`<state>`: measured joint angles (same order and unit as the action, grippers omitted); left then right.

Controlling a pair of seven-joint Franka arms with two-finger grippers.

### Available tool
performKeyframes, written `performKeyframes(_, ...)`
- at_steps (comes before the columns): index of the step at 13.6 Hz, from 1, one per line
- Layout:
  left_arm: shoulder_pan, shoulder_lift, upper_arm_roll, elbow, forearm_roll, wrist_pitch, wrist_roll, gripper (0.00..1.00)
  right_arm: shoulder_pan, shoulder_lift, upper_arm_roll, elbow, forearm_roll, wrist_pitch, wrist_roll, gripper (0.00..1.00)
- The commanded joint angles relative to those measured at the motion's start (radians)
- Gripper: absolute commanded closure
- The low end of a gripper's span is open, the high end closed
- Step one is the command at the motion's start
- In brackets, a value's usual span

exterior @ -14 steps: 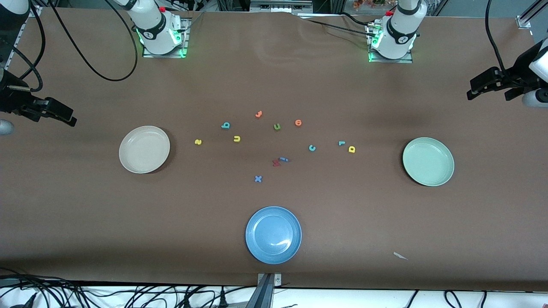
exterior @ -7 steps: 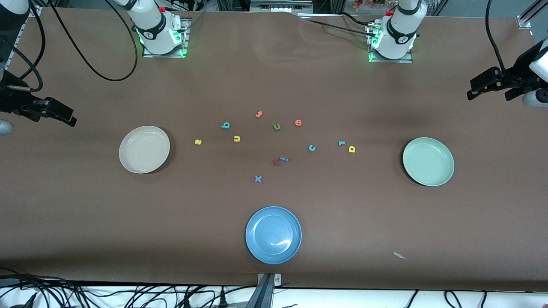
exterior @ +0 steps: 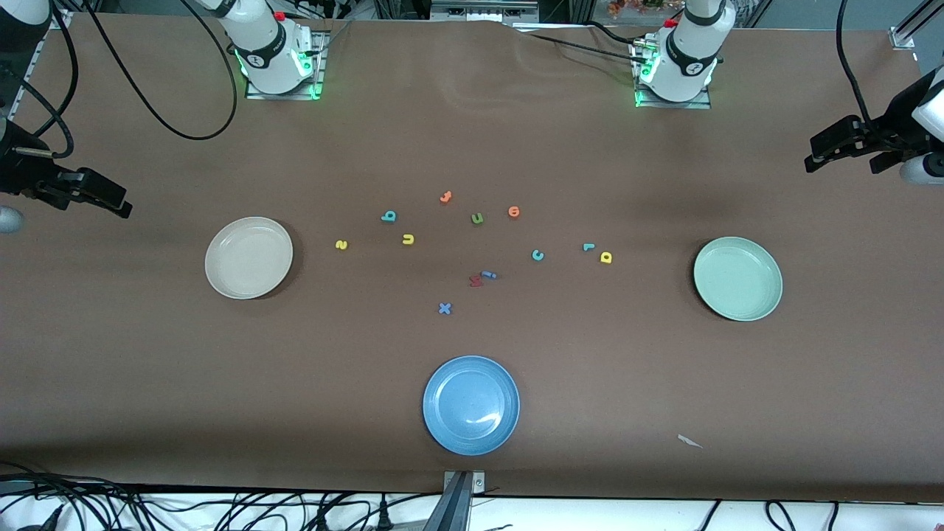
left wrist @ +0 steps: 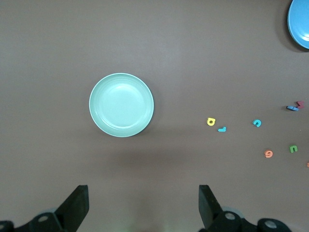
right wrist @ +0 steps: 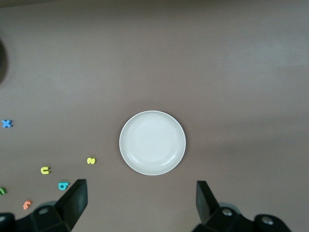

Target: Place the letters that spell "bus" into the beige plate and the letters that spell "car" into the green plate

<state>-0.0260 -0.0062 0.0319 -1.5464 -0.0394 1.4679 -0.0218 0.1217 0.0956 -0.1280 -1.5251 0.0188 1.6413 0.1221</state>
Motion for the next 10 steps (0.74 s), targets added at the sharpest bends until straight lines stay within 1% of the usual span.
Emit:
performKeyframes(1, 0.005, 0.009, -0.003, 0.028, 0.019, -0.024, 0.019, 0.00, -0.001, -0.025, 0.002, -0.026, 0.015, 0.006, 0.011, 0.01)
performKeyframes(10, 0.005, 0.009, -0.003, 0.028, 0.019, -0.024, 0.019, 0.00, -0.001, -0.022, 0.002, -0.018, 0.013, 0.008, 0.011, 0.01)
